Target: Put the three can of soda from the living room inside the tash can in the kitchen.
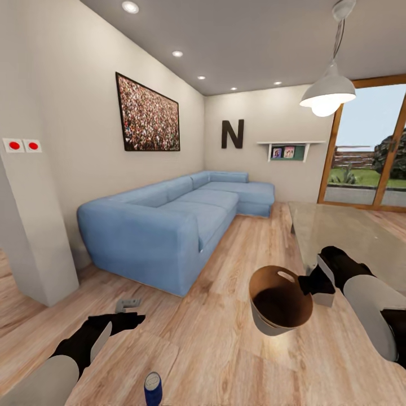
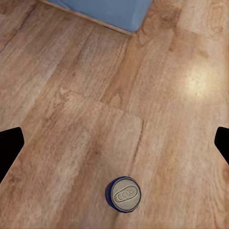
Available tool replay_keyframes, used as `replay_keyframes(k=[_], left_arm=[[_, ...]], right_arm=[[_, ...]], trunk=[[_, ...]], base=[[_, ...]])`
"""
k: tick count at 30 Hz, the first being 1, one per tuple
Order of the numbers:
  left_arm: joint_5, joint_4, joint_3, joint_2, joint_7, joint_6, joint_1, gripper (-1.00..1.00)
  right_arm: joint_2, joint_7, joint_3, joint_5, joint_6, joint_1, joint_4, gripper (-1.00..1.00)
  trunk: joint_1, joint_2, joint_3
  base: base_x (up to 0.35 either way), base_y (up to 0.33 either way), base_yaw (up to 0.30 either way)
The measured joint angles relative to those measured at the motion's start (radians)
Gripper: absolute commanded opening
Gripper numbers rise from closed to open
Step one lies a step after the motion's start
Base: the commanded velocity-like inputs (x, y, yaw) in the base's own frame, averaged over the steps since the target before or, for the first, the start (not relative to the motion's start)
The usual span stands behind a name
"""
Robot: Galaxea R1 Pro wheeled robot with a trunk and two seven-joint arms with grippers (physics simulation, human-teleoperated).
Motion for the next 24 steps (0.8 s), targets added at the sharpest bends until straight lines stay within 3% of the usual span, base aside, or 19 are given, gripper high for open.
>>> replay_keyframes(k=[5, 12, 15, 24], left_arm=[[0.000, 0.000, -0.001, -0.001, 0.000, -0.001, 0.000, 1.00], [0.000, 0.003, -0.001, -0.001, 0.006, 0.000, -0.001, 1.00], [0.000, 0.029, 0.000, 0.000, 0.029, 0.001, -0.001, 1.00], [0.002, 0.114, 0.002, -0.015, 0.056, -0.012, -0.004, 1.00]], right_arm=[[-0.009, -0.001, 0.013, 0.015, -0.001, -0.012, 0.002, -1.00], [-0.014, 0.000, 0.017, 0.000, 0.000, -0.050, 0.014, -1.00], [-0.014, 0.000, 0.020, 0.007, 0.000, -0.070, 0.031, -1.00], [-0.013, -0.001, 0.020, 0.007, 0.000, -0.088, 0.046, -1.00]], trunk=[[0.000, 0.000, -0.008], [0.027, -0.049, -0.040], [0.038, -0.070, -0.055], [0.043, -0.072, -0.103]], base=[[0.000, 0.000, 0.000], [0.000, 0.000, 0.000], [0.000, 0.000, 0.000], [0.000, 0.000, 0.000]])
